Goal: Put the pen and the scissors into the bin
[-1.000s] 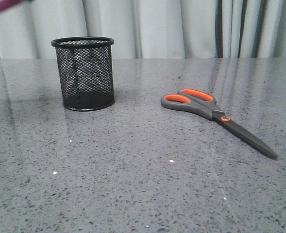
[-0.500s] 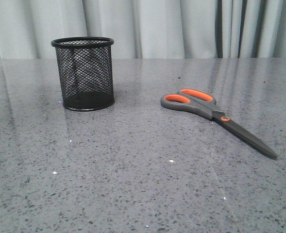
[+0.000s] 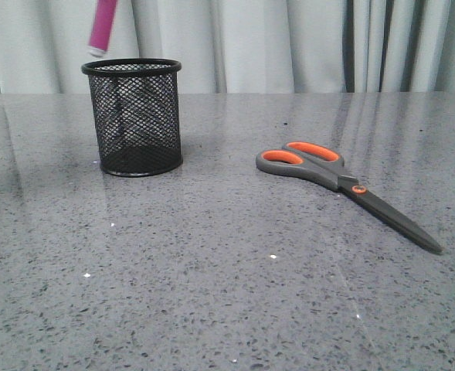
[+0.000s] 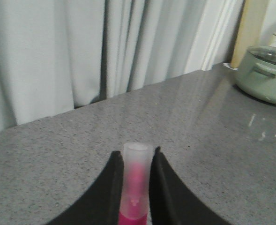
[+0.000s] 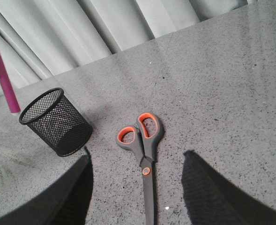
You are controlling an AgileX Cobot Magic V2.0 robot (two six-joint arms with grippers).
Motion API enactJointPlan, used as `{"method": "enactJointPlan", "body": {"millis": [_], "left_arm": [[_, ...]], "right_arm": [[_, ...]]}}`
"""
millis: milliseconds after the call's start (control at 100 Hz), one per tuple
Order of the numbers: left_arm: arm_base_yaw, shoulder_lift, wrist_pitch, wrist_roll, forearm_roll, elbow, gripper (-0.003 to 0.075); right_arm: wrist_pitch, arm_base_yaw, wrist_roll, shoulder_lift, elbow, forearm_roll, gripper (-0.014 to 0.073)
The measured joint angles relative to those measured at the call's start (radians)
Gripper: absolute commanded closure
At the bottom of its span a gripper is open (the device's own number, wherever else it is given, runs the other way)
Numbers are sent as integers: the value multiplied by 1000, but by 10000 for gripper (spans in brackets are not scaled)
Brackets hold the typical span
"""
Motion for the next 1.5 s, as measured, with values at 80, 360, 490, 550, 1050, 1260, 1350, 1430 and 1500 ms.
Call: {"method": "enactJointPlan", "body": {"millis": [80, 360, 490, 550, 1050, 1260, 1350, 1430, 1500], "left_arm": [[0, 19, 42, 28, 0, 0, 742], [0, 43, 58, 118, 0, -27, 741], [0, 57, 56, 134, 0, -44, 742], [0, 74, 56, 136, 0, -45, 742], [0, 187, 73, 158, 0, -45, 581], [0, 185, 71, 158, 0, -45, 124], [0, 164, 74, 158, 0, -45, 129], [9, 126, 82, 158, 0, -45, 181], [28, 74, 97, 129, 0, -45, 255]], "right_arm": [[-1, 0, 0, 0, 0, 1, 214], [-1, 0, 0, 0, 0, 1, 214], [-1, 0, 0, 0, 0, 1, 214], [-1, 0, 0, 0, 0, 1, 214], [-1, 0, 0, 0, 0, 1, 214], [0, 0, 0, 0, 0, 1, 214], [0, 0, 0, 0, 0, 1, 214], [2, 0, 0, 0, 0, 1, 214], [7, 0, 0, 0, -2, -9, 214]]}}
